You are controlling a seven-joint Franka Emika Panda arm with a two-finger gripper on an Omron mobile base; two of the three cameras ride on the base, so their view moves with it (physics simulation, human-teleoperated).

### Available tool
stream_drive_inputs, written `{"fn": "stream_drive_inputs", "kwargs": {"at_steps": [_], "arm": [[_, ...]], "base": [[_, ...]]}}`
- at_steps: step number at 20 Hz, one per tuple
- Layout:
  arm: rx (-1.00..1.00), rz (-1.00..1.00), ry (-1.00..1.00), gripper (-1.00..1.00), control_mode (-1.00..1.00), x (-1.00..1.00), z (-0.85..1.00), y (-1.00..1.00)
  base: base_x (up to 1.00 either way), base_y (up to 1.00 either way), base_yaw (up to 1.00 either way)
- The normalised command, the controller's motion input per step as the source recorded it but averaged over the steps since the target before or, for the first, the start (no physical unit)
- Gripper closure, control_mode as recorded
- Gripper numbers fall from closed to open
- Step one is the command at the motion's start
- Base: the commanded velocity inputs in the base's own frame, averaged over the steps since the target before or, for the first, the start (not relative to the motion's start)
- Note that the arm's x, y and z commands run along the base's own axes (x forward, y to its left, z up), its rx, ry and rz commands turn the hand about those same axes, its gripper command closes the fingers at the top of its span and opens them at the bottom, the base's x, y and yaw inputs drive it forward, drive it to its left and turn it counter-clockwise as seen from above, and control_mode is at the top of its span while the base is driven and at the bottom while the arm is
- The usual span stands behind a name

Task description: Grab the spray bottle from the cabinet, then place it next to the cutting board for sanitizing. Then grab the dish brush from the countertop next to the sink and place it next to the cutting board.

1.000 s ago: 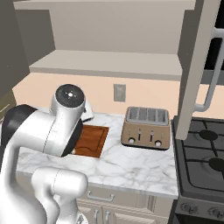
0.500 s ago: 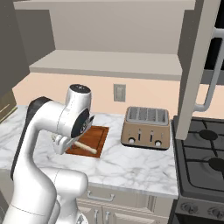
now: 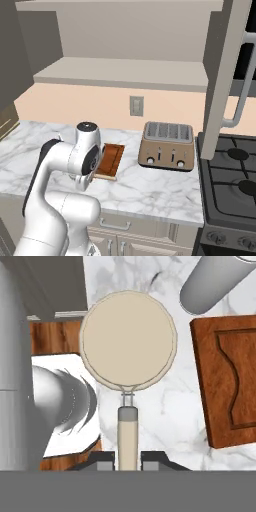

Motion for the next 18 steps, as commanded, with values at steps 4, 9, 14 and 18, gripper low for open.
{"fn": "stream_drive_inputs", "kwargs": {"at_steps": [4,9,14,18], "arm": [[0.0,0.06,0.01,1.0,-1.0,0.97,-0.51,-0.24],[0.0,0.05,0.1,1.0,-1.0,0.77,-0.45,-0.18],[0.0,0.06,0.25,1.0,-1.0,0.51,-0.21,-0.28],[0.0,0.14,0.03,1.0,-1.0,0.11,-0.04,-0.41]], "base": [[0.0,0.0,0.0],[0.0,0.0,0.0],[0.0,0.0,0.0],[0.0,0.0,0.0]]}}
